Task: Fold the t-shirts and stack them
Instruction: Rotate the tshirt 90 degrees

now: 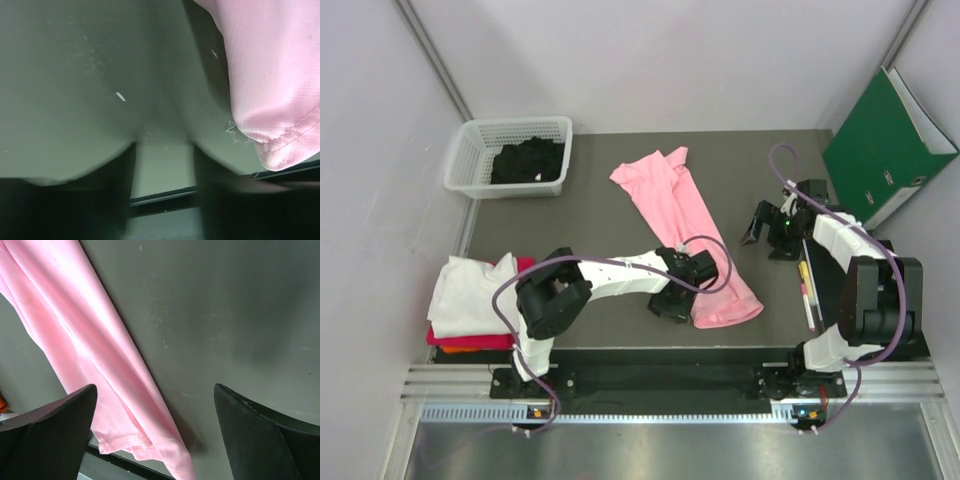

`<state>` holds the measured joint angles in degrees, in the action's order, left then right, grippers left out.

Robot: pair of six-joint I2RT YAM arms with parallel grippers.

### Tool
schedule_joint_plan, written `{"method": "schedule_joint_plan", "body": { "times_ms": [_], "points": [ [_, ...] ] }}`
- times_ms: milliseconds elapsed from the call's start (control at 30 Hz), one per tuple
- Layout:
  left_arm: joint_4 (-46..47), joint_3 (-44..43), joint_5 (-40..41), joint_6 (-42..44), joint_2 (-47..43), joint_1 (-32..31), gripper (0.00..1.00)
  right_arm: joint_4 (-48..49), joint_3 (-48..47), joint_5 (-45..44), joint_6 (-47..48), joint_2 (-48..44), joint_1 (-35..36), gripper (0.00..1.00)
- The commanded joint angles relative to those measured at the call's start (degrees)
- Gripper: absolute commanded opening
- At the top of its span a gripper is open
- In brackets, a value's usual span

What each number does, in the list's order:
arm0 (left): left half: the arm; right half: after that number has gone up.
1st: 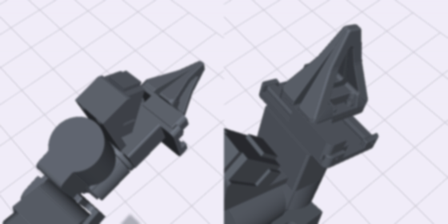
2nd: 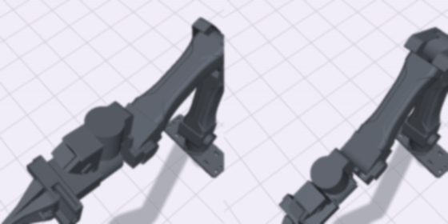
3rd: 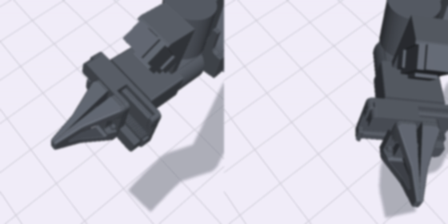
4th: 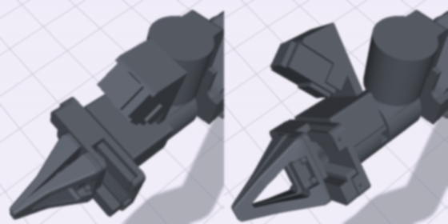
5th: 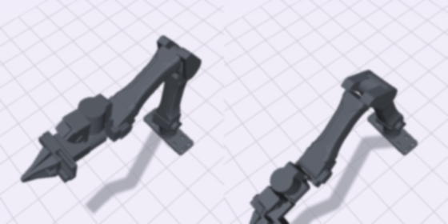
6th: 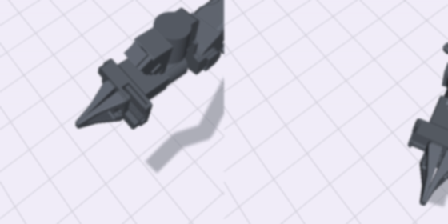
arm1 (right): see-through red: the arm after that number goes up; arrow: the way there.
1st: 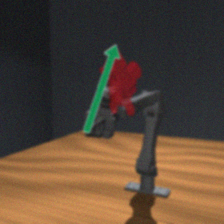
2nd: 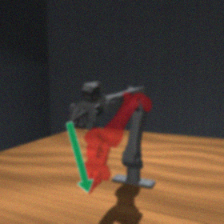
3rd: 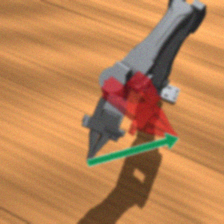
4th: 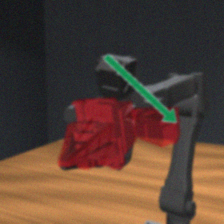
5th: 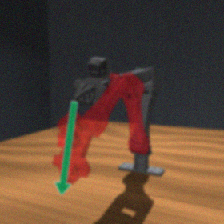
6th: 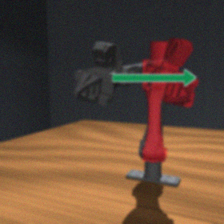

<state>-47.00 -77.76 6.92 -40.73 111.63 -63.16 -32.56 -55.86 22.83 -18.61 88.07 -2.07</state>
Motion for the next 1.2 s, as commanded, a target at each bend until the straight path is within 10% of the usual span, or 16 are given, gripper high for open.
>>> {"method": "schedule_joint_plan", "body": {
  "times_ms": [0,500,633,833,1167],
  "points": [
    [-1.7,-1.3,1.8,-0.8,-5.3,-0.2,0.64,2.0,-0.7,1.3,0.9,-0.4,-0.3,1.00],
    [-4.1,-18.6,-1.5,6.4,6.7,-1.3,0.64,2.1,-3.4,1.3,0.6,3.3,-0.3,1.00],
    [-5.5,-19.6,-3.7,7.9,9.9,-1.3,0.51,2.1,-3.7,1.3,0.5,3.7,-0.4,1.00],
    [-7.3,-18.2,-4.8,8.2,10.6,-1.3,0.00,2.9,-3.8,1.7,-0.6,4.1,-0.4,1.00],
    [-8.3,1.1,-1.5,3.8,-2.6,-0.8,0.00,3.9,-4.3,2.9,-0.8,5.6,-0.3,1.00]
  ]
}}
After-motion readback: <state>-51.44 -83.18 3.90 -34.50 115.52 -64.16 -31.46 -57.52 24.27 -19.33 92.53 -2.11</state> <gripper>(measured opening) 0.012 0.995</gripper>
